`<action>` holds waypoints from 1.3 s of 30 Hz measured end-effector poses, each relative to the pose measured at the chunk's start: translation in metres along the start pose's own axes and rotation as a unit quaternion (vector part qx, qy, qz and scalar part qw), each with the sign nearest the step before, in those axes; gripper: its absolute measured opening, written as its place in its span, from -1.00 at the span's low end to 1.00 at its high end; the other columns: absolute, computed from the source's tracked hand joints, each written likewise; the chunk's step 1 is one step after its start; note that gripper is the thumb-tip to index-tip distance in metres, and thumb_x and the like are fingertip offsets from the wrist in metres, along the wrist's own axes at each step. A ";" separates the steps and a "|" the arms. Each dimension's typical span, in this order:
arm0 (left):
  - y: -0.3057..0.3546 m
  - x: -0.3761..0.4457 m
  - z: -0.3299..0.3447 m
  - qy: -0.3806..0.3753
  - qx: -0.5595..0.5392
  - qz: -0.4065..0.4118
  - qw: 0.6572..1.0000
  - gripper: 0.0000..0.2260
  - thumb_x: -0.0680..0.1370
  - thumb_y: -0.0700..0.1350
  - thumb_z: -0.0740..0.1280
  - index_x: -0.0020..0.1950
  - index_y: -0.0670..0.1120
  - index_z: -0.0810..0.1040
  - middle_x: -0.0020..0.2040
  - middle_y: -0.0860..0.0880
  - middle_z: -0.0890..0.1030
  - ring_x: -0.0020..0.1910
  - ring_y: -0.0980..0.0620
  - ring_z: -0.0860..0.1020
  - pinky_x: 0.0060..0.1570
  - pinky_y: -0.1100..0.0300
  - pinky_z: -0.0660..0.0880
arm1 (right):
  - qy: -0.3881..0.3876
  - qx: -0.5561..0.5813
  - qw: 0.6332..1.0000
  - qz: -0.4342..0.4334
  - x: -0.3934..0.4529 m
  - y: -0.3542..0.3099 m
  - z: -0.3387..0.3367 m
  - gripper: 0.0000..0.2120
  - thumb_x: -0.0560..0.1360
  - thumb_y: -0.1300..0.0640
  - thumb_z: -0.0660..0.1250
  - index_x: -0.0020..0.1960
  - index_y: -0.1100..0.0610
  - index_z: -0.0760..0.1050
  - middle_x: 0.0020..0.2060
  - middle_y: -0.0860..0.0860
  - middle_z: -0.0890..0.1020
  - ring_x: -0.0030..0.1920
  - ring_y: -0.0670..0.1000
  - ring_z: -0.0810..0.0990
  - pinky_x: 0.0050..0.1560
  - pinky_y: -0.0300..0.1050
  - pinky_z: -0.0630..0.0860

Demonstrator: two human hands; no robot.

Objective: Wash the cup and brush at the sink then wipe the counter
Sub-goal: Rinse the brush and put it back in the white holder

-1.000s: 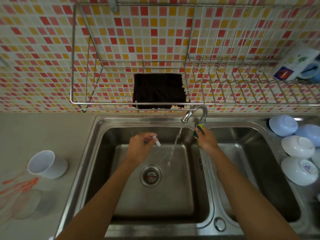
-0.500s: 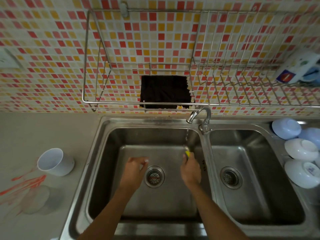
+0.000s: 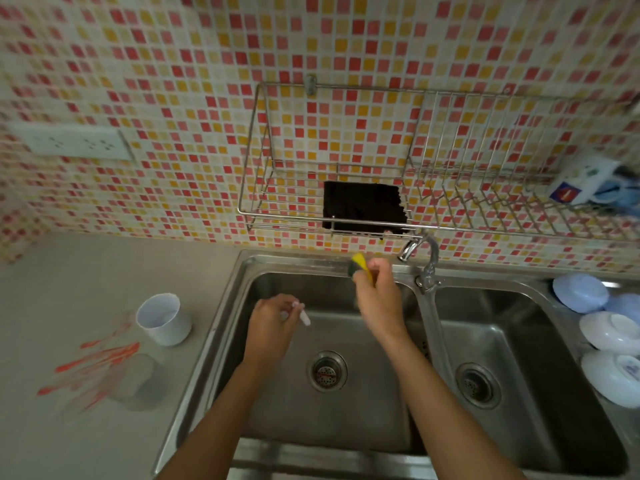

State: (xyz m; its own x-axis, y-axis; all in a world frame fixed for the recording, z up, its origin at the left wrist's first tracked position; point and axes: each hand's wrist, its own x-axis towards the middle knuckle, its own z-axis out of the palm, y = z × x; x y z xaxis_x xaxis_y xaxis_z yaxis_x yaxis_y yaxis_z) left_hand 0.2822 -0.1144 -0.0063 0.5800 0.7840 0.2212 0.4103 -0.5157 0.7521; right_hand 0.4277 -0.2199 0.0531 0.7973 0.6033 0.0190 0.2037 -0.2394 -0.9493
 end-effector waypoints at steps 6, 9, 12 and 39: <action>0.026 0.018 -0.031 0.032 -0.018 0.016 0.999 -0.94 0.54 -0.09 0.35 -0.09 -0.02 0.62 -0.25 0.09 0.64 -0.28 0.23 0.58 -0.23 0.34 0.52 | 0.045 0.041 0.986 -0.153 0.037 -0.094 0.019 -0.86 0.53 0.09 0.36 0.00 0.05 0.40 -0.22 -0.10 0.51 -0.33 -0.21 0.50 -0.42 -0.44 0.39; 0.032 0.019 -0.045 0.045 0.002 0.014 0.999 -0.91 0.54 -0.10 0.36 -0.16 0.06 0.59 -0.31 0.14 0.59 -0.33 0.23 0.54 -0.28 0.36 0.47 | 0.038 -0.001 0.983 -0.180 0.070 -0.108 0.040 -0.81 0.49 0.05 0.41 0.00 0.06 0.43 -0.11 -0.06 0.54 -0.18 -0.11 0.53 -0.29 -0.41 0.39; 0.030 0.020 -0.055 0.035 0.000 0.015 0.999 -0.89 0.54 -0.09 0.36 -0.17 0.07 0.60 -0.28 0.09 0.63 -0.31 0.17 0.57 -0.24 0.34 0.48 | -0.003 -0.124 0.979 -0.159 0.104 -0.107 0.061 -0.76 0.49 0.02 0.42 0.05 0.11 0.47 0.04 0.02 0.57 0.02 0.01 0.55 -0.14 -0.24 0.37; -0.075 -0.002 -0.163 0.137 0.044 -0.069 0.987 -0.85 0.54 0.02 0.33 -0.01 0.00 0.64 -0.14 0.10 0.66 -0.12 0.12 0.54 -0.06 0.19 0.40 | 0.037 -0.096 0.947 -0.304 -0.013 -0.025 0.143 -0.58 0.54 0.24 0.29 0.39 0.19 0.38 0.41 0.08 0.40 0.44 0.05 0.29 0.42 -0.09 0.18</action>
State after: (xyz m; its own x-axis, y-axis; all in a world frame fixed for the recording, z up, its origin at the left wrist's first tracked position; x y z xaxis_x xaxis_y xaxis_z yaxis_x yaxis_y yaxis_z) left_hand 0.1356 -0.0206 0.0384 0.3062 0.9069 0.2895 0.5386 -0.4158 0.7328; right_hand 0.3306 -0.1126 0.0316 0.5361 0.6207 0.5722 0.7315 -0.0032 -0.6818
